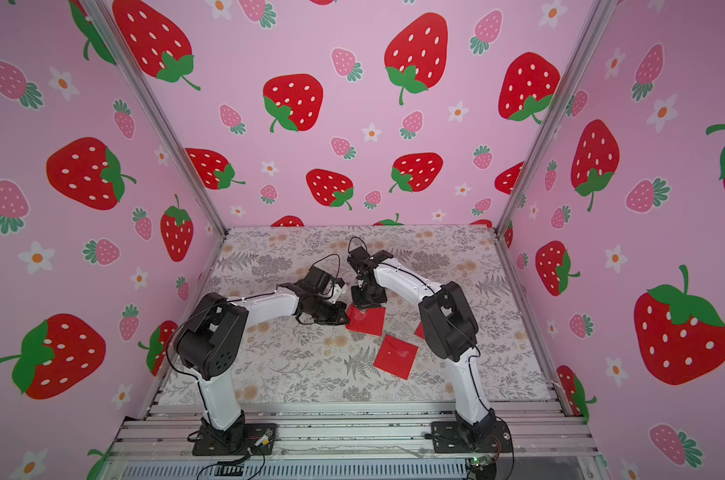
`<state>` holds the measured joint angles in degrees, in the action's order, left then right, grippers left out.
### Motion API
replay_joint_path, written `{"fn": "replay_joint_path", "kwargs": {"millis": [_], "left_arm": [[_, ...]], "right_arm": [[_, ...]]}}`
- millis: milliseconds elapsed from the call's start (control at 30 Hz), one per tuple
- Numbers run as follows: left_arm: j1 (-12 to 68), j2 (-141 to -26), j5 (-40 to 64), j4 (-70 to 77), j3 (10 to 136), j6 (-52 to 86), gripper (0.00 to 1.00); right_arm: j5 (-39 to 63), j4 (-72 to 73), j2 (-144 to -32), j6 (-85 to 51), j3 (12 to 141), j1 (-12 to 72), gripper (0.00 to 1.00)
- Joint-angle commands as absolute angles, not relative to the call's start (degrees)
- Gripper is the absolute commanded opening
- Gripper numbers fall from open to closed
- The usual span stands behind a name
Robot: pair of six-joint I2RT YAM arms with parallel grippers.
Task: Seal the envelope with a glue stick
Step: Apply the envelope at the center of the board.
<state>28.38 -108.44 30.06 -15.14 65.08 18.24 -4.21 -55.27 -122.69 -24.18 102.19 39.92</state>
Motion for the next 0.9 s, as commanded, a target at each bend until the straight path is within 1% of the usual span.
{"fn": "replay_joint_path", "kwargs": {"millis": [0, 67, 233, 300, 367, 533, 600, 667, 767, 867], "left_arm": [[28.13, -108.97, 32.21, -15.08, 64.92, 17.97, 0.00], [28.13, -109.08, 32.43, -15.11, 65.10, 17.97, 0.00], [27.95, -109.47, 32.19, -15.29, 65.12, 18.02, 0.00], [27.92, -109.56, 31.67, -15.71, 65.15, 17.73, 0.00], [27.82, -109.75, 31.30, -15.99, 65.29, 17.59, 0.00], [27.69, -110.97, 30.08, -17.28, 65.67, 17.02, 0.00], [27.69, -111.43, 27.93, -19.18, 66.10, 16.18, 0.00], [27.69, -111.84, 25.50, -20.92, 66.30, 15.30, 0.00], [27.69, -112.65, 24.04, -22.37, 66.62, 14.31, 0.00], [27.79, -112.94, 24.29, -22.19, 66.62, 14.45, 0.00]], "right_arm": [[-6.07, -55.85, -124.30, -23.78, 103.94, 40.87, 0.00], [-5.62, -56.26, -125.09, -23.56, 104.31, 41.29, 0.00], [3.71, -55.58, -125.49, -23.20, 105.03, 41.54, 0.00], [4.28, -55.62, -125.12, -23.38, 104.74, 41.50, 0.00], [2.10, -56.22, -124.77, -23.25, 104.36, 41.50, 0.00], [-8.61, -59.81, -125.46, -23.00, 105.15, 41.38, 0.00], [-12.19, -61.17, -126.09, -23.12, 106.30, 41.48, 0.00], [-13.20, -62.43, -126.76, -23.04, 107.45, 41.50, 0.00], [-8.59, -61.46, -127.39, -22.68, 107.82, 41.49, 0.00], [0.66, -60.67, -128.37, -22.60, 109.10, 41.50, 0.00]]}}
